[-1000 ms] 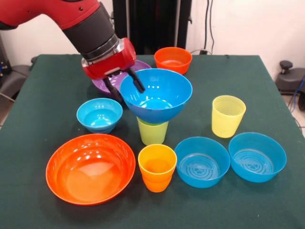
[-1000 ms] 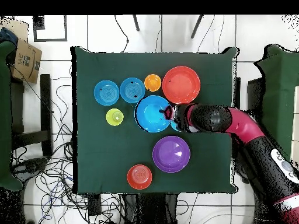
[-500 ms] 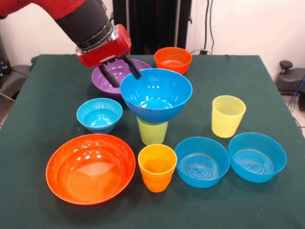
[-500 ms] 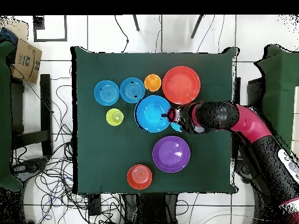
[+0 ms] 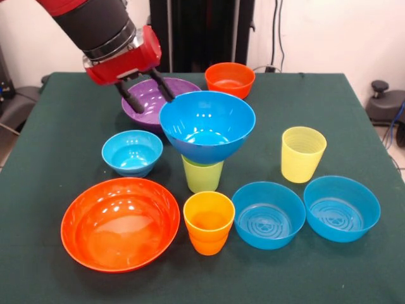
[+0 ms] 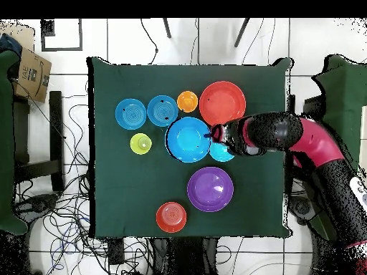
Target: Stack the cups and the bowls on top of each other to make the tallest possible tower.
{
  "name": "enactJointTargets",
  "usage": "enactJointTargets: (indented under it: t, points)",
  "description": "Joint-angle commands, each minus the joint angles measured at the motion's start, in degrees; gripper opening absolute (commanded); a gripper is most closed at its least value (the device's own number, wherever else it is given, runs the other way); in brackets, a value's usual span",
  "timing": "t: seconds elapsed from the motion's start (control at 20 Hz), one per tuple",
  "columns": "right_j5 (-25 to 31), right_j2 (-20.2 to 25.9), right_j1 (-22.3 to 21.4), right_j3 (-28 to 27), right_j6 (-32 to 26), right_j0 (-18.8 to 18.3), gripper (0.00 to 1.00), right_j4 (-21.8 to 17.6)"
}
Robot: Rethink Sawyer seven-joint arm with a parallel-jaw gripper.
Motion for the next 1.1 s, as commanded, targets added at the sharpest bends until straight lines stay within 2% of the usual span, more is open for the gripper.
enactJointTargets:
  t: [0.05,0.2,0.25,0.3,0.45,0.6,0.7,0.85,1.0,1.1]
  points:
    - [1.3,-3.6,-0.8,-9.0,-9.3,4.9,1.0,-7.1]
    - [-2.9,-5.1,-1.4,-10.5,-8.9,6.2,1.0,-11.7]
    - [-5.1,-6.4,-2.3,-10.9,-7.4,7.1,1.0,-14.8]
    - [-6.7,-6.9,-2.5,-10.7,-6.6,7.3,1.0,-16.0]
    - [-14.5,-9.0,-0.3,-11.3,-3.7,8.0,1.0,-21.6]
    - [-17.4,-9.8,2.0,-12.7,-3.0,8.8,1.0,-24.0]
    - [-20.1,-11.4,2.5,-13.5,-0.6,10.4,1.0,-26.2]
    - [-25.8,-16.5,1.7,-13.7,7.1,14.4,1.0,-30.8]
    - [-27.2,-20.3,1.6,-13.5,11.6,17.4,1.0,-30.8]
    - [-27.7,-22.8,2.1,-13.6,14.2,19.4,1.0,-29.4]
